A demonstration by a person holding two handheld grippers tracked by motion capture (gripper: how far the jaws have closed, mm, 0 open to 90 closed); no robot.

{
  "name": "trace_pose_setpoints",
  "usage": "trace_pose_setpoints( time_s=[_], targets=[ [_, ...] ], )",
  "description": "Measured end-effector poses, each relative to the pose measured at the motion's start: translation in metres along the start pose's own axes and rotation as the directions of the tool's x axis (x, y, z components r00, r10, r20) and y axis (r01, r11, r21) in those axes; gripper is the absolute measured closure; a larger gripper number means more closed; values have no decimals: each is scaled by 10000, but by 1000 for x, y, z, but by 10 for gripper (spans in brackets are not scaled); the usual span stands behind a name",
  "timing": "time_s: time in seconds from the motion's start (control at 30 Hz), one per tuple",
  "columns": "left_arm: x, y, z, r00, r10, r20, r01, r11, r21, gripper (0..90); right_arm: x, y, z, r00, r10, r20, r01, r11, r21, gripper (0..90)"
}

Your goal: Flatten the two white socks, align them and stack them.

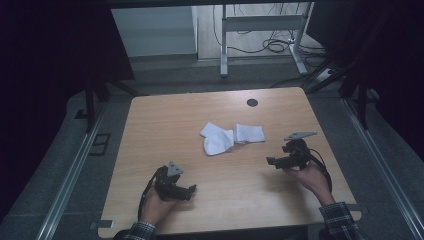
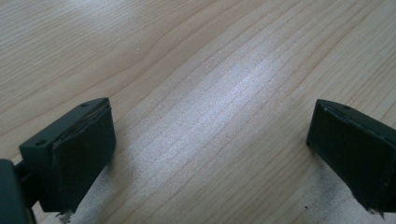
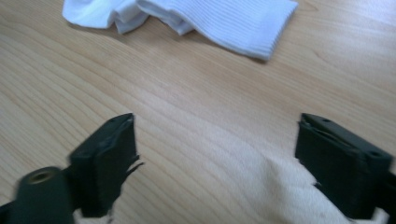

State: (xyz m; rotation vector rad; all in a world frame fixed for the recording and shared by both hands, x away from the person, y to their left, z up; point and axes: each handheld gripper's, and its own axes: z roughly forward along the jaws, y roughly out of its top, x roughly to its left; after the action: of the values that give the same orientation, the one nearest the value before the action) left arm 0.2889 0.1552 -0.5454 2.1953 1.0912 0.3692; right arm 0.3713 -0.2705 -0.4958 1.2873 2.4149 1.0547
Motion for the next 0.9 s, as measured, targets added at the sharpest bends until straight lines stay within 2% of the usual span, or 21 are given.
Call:
trace_pose_setpoints(
  time_s=[0.03, 0.07, 0.13, 0.27, 0.37, 0.43, 0.47, 0.53, 0.57, 0.63, 0.8, 0.9],
  targets=[
    [0, 0, 0, 10000, -2, -1, 2, 10000, -2, 14, 0, 2, 1, 10000, 19, -23, -19, 10000, -15, 206],
    [0, 0, 0, 10000, -2, -1, 2, 10000, -2, 14, 0, 2, 1, 10000, 19, -23, -19, 10000, -15, 206],
    [0, 0, 0, 10000, -5, 1, 5, 10000, 1, 13, -1, 8, 4, 10000, 21, -46, -21, 10000, -59, 296],
    [0, 0, 0, 10000, -6, -1, 6, 10000, 2, 13, -5, 19, 8, 9999, 56, 96, -55, 9998, -168, 368],
    [0, 0, 0, 10000, -6, 1, 6, 10000, -3, 13, -10, 27, 11, 9997, 254, 11, -254, 9996, -121, 426],
    [0, 0, 0, 10000, -6, 1, 6, 10000, -4, 13, -15, 32, 13, 9982, 593, -73, -594, 9981, -192, 445],
    [0, 0, 0, 10000, -6, 1, 6, 10000, -4, 13, -15, 32, 13, 9982, 593, -73, -594, 9981, -192, 445],
    [0, 0, 0, 10000, -9, 3, 9, 10000, -6, 13, -21, 37, 14, 9968, 790, 105, -787, 9965, -264, 434],
    [0, 0, 0, 10000, -9, 2, 9, 10000, -7, 13, -27, 42, 17, 9932, 1137, 236, -1130, 9931, -325, 412],
    [0, 0, 0, 10000, -10, 2, 10, 10000, -6, 13, -34, 46, 19, 9895, 1410, 318, -1404, 9899, -200, 405],
    [0, 0, 0, 10000, -14, -17, 14, 10000, 2, 10, -42, 52, 29, 9879, 1424, 608, -1417, 9898, -168, 457],
    [0, 0, 0, 10000, -18, -19, 18, 10000, 6, 8, -40, 56, 36, 9888, 1320, 696, -1322, 9912, -18, 493]
  ],
)
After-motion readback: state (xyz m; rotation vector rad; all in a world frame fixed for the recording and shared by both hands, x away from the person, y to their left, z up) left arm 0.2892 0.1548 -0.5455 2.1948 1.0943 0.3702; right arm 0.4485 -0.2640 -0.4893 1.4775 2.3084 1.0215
